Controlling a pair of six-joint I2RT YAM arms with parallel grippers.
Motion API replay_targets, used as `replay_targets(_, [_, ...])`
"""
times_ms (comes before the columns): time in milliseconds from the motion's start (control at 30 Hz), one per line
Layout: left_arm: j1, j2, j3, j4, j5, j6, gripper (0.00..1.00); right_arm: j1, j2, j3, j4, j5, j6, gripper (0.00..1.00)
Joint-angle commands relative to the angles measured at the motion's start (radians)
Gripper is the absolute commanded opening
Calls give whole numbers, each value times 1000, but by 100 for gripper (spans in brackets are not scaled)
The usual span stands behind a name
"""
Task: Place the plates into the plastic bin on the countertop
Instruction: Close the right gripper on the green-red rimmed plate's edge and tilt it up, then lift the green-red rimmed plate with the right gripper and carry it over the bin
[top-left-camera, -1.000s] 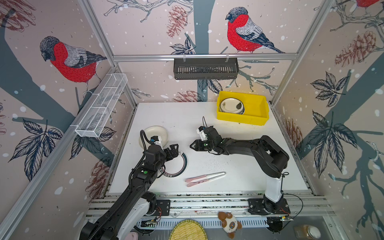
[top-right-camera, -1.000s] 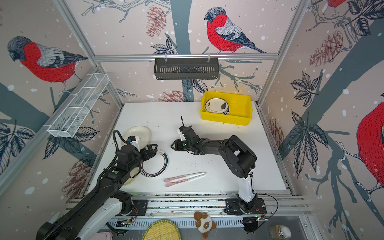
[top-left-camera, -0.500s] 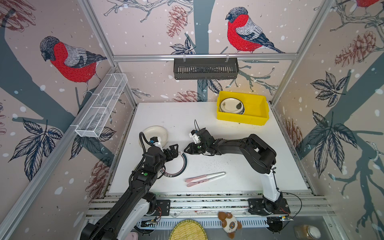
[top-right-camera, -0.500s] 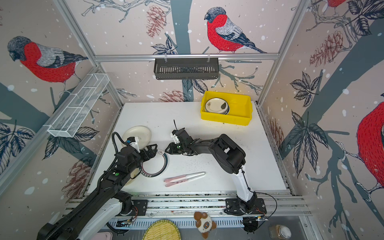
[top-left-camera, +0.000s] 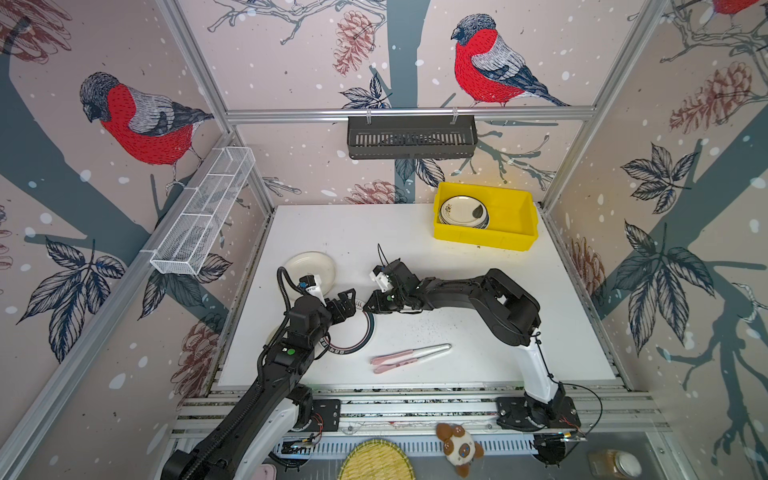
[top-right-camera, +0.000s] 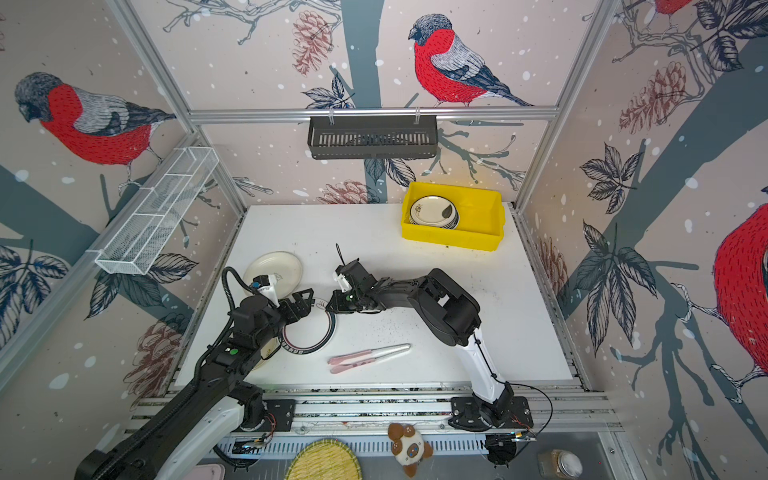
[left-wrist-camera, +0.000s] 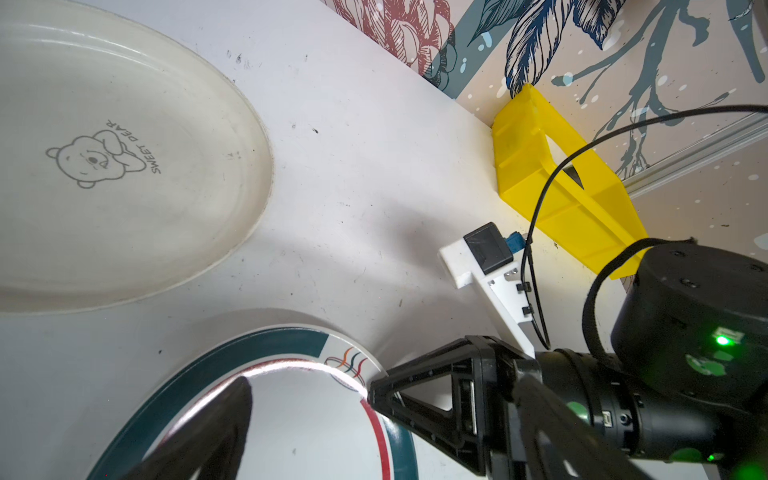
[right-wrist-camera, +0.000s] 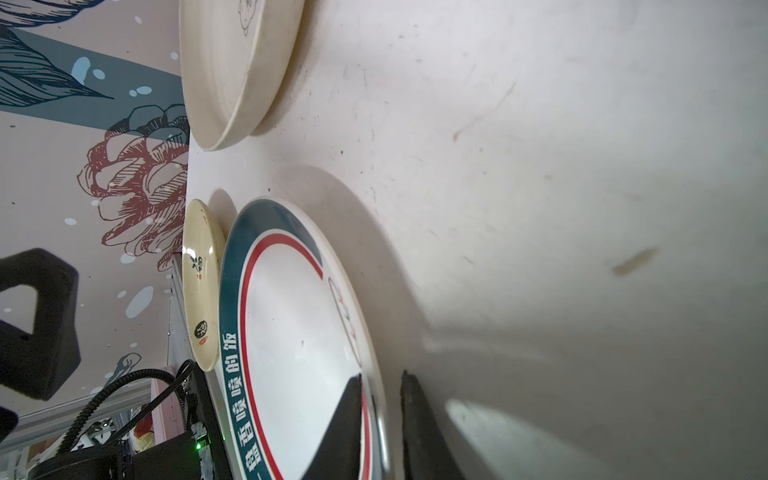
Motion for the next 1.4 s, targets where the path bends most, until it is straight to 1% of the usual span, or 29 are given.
replay_targets(0, [0, 3, -10, 62, -9, 17, 98, 0, 5, 10, -47, 28, 2, 20])
replay_targets(100, [1, 4, -15, 66, -15, 25, 98, -4, 1, 22, -71, 45, 4, 13])
replay_targets(200, [0, 0, -15, 64, -14, 36, 98, -14, -11, 12, -71, 59, 16, 9])
replay_targets(333, [1, 3, -15, 66, -12, 45, 98, -34, -43, -14, -57, 58, 27, 7])
replay_targets(500, [0, 15, -19, 94, 1, 37, 98, -73, -113, -53, -66, 85, 16, 4])
replay_targets(600, [1, 32, -29, 137, 30, 36, 98, -103, -155, -73, -84, 112, 1, 3])
replay_targets(733, [1, 76, -28, 173, 71, 40, 98, -160, -204, -112, -82, 120, -5, 2])
replay_targets(833, [1, 116, -20, 196, 90, 49, 98, -205, -255, -153, -75, 137, -6, 1])
replay_targets(900, [1, 159, -9, 235, 129, 77, 98, -233, -292, -169, -82, 151, -15, 1])
replay_targets(1033, [-1, 271, 45, 281, 204, 92, 98, -277, -354, -178, -121, 188, -50, 0])
replay_targets(1100, [-3, 326, 67, 322, 246, 93, 98, -307, -385, -183, -135, 193, -58, 0])
replay_targets(1233, [-14, 414, 102, 388, 283, 79, 98, -358, -447, -194, -158, 213, -80, 0])
replay_targets(1367, [-46, 502, 133, 456, 321, 72, 98, -410, -514, -209, -182, 238, -97, 0])
